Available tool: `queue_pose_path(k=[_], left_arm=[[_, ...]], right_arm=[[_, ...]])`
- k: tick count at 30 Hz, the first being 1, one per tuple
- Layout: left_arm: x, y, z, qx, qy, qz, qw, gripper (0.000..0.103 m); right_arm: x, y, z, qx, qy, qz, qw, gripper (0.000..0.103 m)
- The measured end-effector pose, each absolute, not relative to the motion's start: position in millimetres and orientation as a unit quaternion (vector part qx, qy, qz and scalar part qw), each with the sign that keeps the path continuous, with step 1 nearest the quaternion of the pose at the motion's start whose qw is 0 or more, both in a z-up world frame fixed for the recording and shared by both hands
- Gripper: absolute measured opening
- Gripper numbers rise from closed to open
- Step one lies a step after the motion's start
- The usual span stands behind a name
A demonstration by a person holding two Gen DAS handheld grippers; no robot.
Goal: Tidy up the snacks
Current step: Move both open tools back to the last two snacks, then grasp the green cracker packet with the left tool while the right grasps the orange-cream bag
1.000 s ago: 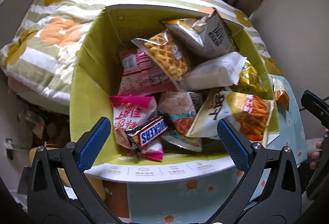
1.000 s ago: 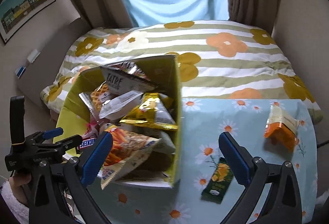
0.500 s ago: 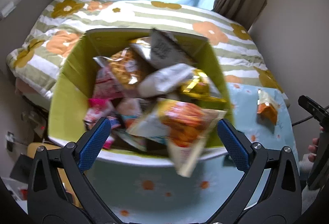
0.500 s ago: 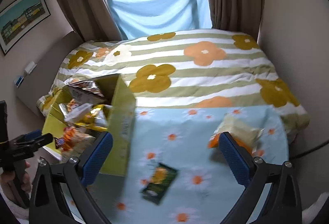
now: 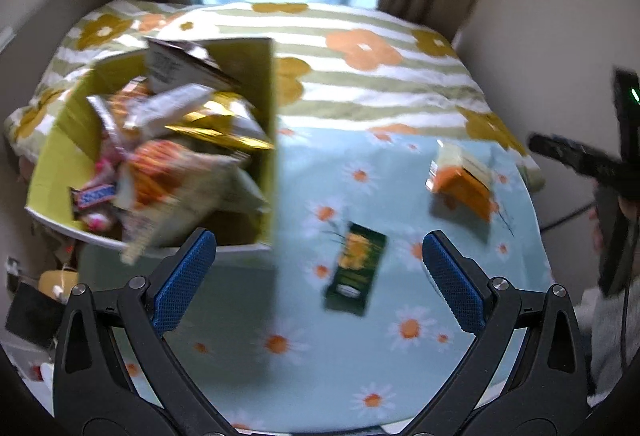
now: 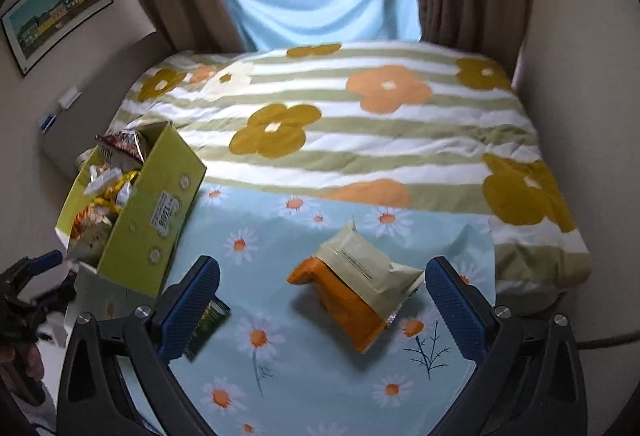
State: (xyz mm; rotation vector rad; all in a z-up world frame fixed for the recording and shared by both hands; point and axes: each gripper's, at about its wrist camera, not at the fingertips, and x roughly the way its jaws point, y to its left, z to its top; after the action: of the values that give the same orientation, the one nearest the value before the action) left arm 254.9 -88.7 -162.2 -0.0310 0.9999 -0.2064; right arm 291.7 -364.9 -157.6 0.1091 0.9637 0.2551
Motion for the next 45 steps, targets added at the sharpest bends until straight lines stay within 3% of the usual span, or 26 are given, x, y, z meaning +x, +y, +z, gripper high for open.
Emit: queue_pose_path(k=[9, 13, 22, 28, 30, 32, 40, 45], left_arm=[[259.6, -148.5, -231.0, 0.021, 0.525, -0.158, 0.836, 0.101], [270.5, -156.1, -267.7, 0.033, 0.557, -0.165, 0.814, 0.079], [288.4, -154.1, -314.1, 0.054, 0.594, -0.158, 0.787, 0.071], [294.7, -156.8, -322.2, 0.082, 0.602, -0.164, 0.777, 0.066], [295.7, -157.9, -323.1, 0.096, 0.602, -0.159, 0.776, 0.059], [296.9, -158.0, -322.0, 0.103, 0.601, -0.161, 0.776, 0.044], [299.5, -155.9, -318.9, 0.110, 0.599, -0.166, 0.775, 0.041], [296.1, -152.0, -311.7, 0.092, 0.598, -0.164, 0.779, 0.041]], right_arm=[[305.5, -381.7, -203.4, 0.013, 0.488, 0.145, 0.861, 0.103], [314.0, -381.0, -225.4, 0.021, 0.503, 0.159, 0.850, 0.103], [328.6, -364.2, -261.8, -0.064, 0.530, 0.214, 0.818, 0.103], [334.6, -354.3, -273.1, -0.121, 0.527, 0.247, 0.804, 0.102], [336.6, -352.5, -274.1, -0.130, 0.525, 0.252, 0.802, 0.102], [339.2, -349.4, -274.2, -0.141, 0.522, 0.251, 0.803, 0.102], [347.1, -338.9, -276.9, -0.182, 0.514, 0.256, 0.798, 0.102], [352.9, -336.5, -287.1, -0.193, 0.527, 0.259, 0.786, 0.086]])
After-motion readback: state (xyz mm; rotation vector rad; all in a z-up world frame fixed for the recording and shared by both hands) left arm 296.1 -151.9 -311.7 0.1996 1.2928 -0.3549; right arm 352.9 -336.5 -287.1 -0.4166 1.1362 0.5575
